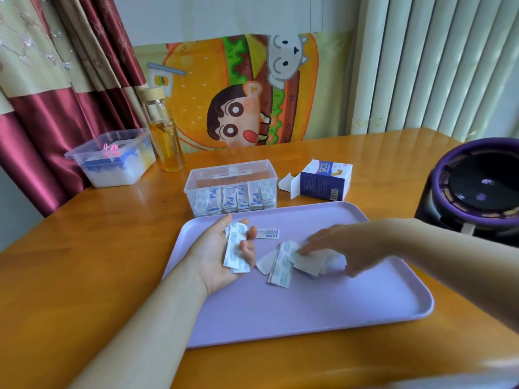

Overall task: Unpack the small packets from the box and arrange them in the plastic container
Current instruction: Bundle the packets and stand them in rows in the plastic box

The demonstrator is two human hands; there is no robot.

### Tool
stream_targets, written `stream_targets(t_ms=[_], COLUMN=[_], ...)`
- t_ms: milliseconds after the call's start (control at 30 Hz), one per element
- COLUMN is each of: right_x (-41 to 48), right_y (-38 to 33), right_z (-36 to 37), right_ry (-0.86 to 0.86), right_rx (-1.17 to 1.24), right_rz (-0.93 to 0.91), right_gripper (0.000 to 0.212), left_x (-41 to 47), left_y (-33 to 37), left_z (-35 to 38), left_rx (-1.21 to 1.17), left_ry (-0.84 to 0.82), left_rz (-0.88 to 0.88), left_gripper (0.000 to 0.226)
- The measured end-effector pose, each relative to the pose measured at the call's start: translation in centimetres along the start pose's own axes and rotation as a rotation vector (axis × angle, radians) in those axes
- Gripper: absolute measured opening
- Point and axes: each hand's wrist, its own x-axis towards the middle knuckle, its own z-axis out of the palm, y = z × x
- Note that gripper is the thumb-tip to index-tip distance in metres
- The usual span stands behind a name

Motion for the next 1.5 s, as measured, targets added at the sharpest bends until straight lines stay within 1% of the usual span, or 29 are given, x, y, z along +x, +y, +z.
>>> stream_targets(t_ms=[67, 267, 400, 500, 600, 700, 733, 800, 833, 867, 933, 1000, 1033, 1100, 1200, 1233, 1267, 1333, 1400, 1500], right_x=[0.1, 1.3, 1.7, 2.1, 2.1, 1.3, 1.0, 0.5, 0.4, 0.5, 1.2, 2.3, 3.0, 4.1, 5.7, 6.1, 6.5, 7.2, 8.0, 9.0], right_y=[0.1, -0.4, 0.1, 0.7, 1.5, 1.7, 1.6, 0.7, 0.1, -0.8, -2.5, -4.0, -4.5, -5.5, -6.9, -7.1, -7.5, -8.1, -8.6, -9.0], right_z=[0.4, 0.8, 1.8, 2.5, 3.1, 2.6, 2.1, 1.1, 0.6, 0.3, 0.2, 0.3, 0.3, 0.2, 0.0, -0.1, -0.3, -0.8, -1.3, -1.7], right_ry=[0.01, 0.258, 0.389, 0.475, 0.595, 0.702, 0.767, 0.853, 0.845, 0.813, 0.702, 0.607, 0.585, 0.574, 0.555, 0.542, 0.518, 0.446, 0.367, 0.289], right_rx=[-0.041, -0.35, -0.404, -0.301, -0.093, 0.055, 0.127, 0.394, 0.563, 0.735, 1.028, 1.257, 1.324, 1.381, 1.378, 1.387, 1.408, 1.484, 1.561, 1.638], right_rz=[-0.012, -0.022, -0.052, -0.067, -0.07, 0.002, 0.032, 0.059, 0.034, -0.012, -0.116, -0.194, -0.212, -0.223, -0.217, -0.225, -0.24, -0.267, -0.275, -0.267], right_gripper=[0.08, 0.058, 0.041, 0.039, 0.032, 0.02, 0.018, 0.025, 0.024, 0.017, 0.003, 0.015, 0.02, 0.023, 0.02, 0.021, 0.023, 0.017, 0.013, 0.016], left_x=[0.1, 0.0, -0.3, -0.5, -0.5, -0.5, -0.5, -0.4, -0.3, -0.3, -0.5, -0.7, -0.8, -0.9, -1.1, -1.1, -1.2, -1.4, -1.8, -2.0], left_y=[-0.4, -0.9, -0.8, -0.8, -1.0, -1.1, -1.1, -1.2, -1.2, -1.3, -1.6, -2.0, -2.2, -2.1, -1.2, -0.9, -0.5, 0.2, 0.9, 1.5], left_z=[0.3, 0.8, 0.7, 0.5, 0.3, 0.0, 0.0, 0.1, 0.2, 0.4, 0.9, 1.0, 0.9, 0.3, -1.2, -1.6, -2.2, -3.4, -4.3, -4.8], left_rx=[-0.004, -0.009, -0.021, -0.042, -0.048, -0.023, -0.003, 0.063, 0.104, 0.154, 0.274, 0.402, 0.456, 0.516, 0.52, 0.535, 0.556, 0.589, 0.607, 0.572], left_ry=[-0.007, -0.044, -0.014, 0.004, 0.026, 0.051, 0.06, 0.071, 0.068, 0.061, 0.039, 0.026, 0.033, 0.084, 0.199, 0.225, 0.255, 0.315, 0.36, 0.397], left_rz=[0.01, 0.03, 0.068, 0.087, 0.092, 0.119, 0.141, 0.195, 0.221, 0.245, 0.292, 0.346, 0.382, 0.466, 0.56, 0.57, 0.573, 0.572, 0.567, 0.573], left_gripper=[0.028, 0.025, 0.022, 0.023, 0.022, 0.024, 0.024, 0.021, 0.02, 0.018, 0.016, 0.011, 0.008, 0.01, 0.01, 0.007, 0.008, 0.012, 0.006, 0.009])
